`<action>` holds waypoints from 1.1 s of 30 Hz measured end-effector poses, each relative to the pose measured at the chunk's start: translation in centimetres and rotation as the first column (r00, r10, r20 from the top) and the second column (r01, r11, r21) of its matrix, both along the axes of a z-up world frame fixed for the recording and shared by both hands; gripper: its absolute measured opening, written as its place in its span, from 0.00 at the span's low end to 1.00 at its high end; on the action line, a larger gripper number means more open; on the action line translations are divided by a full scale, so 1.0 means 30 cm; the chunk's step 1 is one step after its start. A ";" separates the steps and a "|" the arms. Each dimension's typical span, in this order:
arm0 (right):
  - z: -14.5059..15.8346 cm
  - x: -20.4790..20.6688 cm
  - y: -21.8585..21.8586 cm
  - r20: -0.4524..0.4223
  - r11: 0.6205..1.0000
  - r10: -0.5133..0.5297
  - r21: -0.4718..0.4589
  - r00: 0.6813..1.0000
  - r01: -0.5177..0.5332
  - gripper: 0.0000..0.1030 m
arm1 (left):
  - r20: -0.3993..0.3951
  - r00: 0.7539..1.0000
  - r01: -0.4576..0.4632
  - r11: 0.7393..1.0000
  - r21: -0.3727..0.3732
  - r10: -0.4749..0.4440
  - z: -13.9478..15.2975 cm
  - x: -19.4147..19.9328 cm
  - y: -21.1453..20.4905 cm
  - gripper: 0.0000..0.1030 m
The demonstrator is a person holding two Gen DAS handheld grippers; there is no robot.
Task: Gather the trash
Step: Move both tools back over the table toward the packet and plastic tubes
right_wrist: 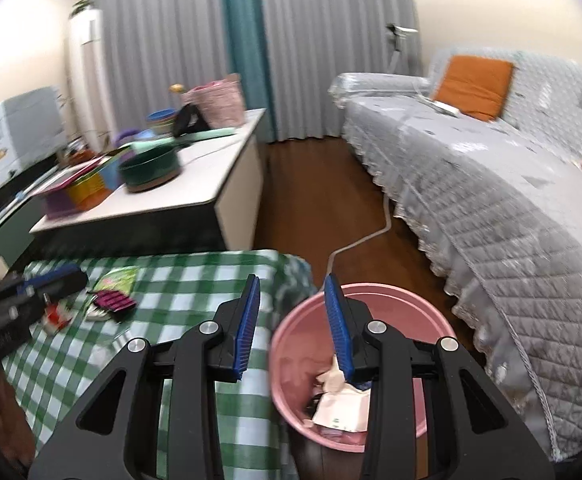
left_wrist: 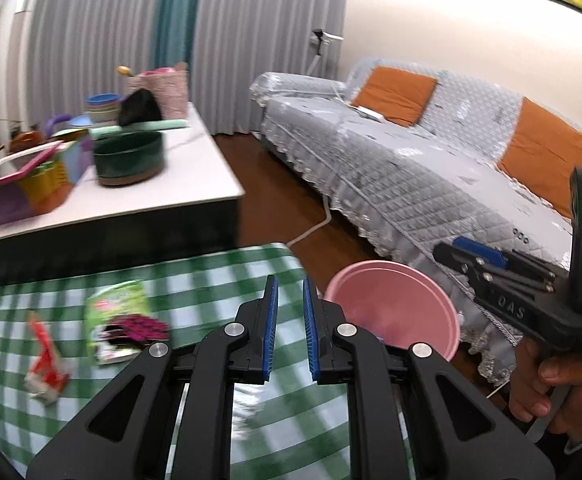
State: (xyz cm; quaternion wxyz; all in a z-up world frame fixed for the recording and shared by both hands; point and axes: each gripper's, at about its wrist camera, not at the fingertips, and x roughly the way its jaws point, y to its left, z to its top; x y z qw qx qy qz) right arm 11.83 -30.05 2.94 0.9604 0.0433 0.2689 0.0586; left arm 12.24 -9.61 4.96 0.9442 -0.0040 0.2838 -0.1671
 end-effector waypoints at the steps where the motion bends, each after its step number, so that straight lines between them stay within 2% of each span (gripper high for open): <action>1: -0.001 -0.002 0.018 0.000 1.000 0.015 -0.002 1.000 -0.015 0.33 | 0.004 1.000 -0.016 1.000 0.001 0.016 0.009 -0.001 0.036 0.13; 9: -0.057 0.016 0.182 -0.037 0.990 0.139 0.004 0.990 -0.139 0.32 | 0.042 0.985 -0.167 0.986 -0.022 0.168 0.030 -0.003 0.286 0.13; 16: -0.145 0.026 0.340 -0.092 0.968 0.247 -0.019 0.965 -0.250 0.32 | -0.003 0.948 -0.317 0.943 -0.097 0.319 -0.023 0.025 0.459 0.13; 22: -0.214 0.038 0.455 -0.146 0.938 0.340 -0.015 0.929 -0.345 0.33 | -0.024 0.924 -0.381 0.917 -0.119 0.381 -0.039 0.037 0.534 0.13; 24: -0.241 0.047 0.502 -0.177 0.923 0.374 -0.023 0.910 -0.384 0.43 | -0.029 0.921 -0.388 0.914 -0.121 0.388 -0.044 0.043 0.548 0.13; 25: -0.257 0.052 0.527 -0.200 0.913 0.394 -0.024 0.897 -0.407 0.52 | -0.031 0.920 -0.390 0.913 -0.122 0.390 -0.048 0.046 0.553 0.13; 26: -0.268 0.057 0.542 -0.215 0.907 0.406 -0.027 0.888 -0.421 0.56 | -0.038 0.918 -0.395 0.910 -0.124 0.394 -0.053 0.050 0.560 0.13; 30: -0.324 0.064 0.612 -0.283 0.872 0.446 -0.076 0.849 -0.484 0.65 | -0.064 0.917 -0.398 0.908 -0.127 0.393 -0.081 0.067 0.571 0.13; 33: -0.369 0.070 0.645 -0.322 0.857 0.417 -0.174 0.850 -0.486 0.65 | -0.083 0.918 -0.396 0.909 -0.134 0.388 -0.099 0.082 0.574 0.13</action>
